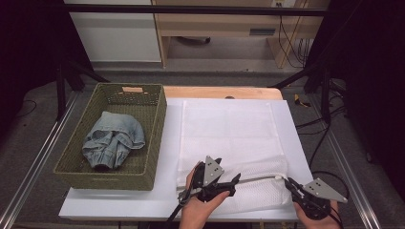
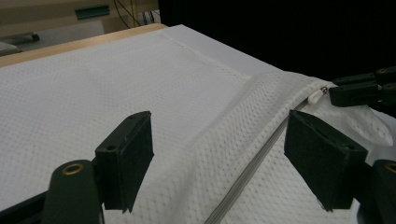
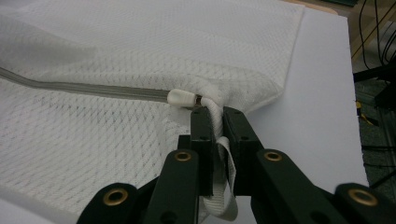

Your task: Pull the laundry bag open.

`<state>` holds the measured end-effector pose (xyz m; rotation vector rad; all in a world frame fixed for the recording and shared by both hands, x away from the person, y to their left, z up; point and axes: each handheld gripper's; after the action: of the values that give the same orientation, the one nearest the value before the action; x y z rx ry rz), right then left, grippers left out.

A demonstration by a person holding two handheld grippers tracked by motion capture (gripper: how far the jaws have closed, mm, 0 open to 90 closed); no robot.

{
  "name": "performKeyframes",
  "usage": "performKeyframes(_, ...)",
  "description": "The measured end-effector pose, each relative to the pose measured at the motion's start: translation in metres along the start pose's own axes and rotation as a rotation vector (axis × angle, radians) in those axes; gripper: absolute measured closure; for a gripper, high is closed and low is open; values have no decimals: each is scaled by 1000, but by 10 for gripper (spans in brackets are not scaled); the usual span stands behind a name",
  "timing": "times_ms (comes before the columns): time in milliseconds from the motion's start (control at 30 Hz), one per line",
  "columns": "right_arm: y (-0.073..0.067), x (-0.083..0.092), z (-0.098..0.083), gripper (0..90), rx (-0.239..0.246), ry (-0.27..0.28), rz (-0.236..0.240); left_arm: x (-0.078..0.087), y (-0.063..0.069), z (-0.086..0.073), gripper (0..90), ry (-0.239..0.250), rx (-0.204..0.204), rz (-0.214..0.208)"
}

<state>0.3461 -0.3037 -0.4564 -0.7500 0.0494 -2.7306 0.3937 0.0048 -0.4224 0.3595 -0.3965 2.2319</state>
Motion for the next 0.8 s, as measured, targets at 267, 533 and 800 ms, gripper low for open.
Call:
performKeyframes(267,1,0,0,833,1,-1,3,-19,14,2,211,-4,-12,-35)
performKeyframes(533,0,1,0,833,1,-1,5,-34,29,3,193,-13,-32,-68)
performKeyframes(800,1,1,0,833,-1,-3,7,-42,38,4,180,-10,-47,-93)
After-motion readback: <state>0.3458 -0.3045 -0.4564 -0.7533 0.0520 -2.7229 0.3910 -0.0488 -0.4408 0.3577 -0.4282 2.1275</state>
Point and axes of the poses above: each handheld gripper's, and its own axes: x roughly backward along the jaws, z roughly out of its top, y roughly to its right, and after that the axes turned 13 degrees about -x, right-handed
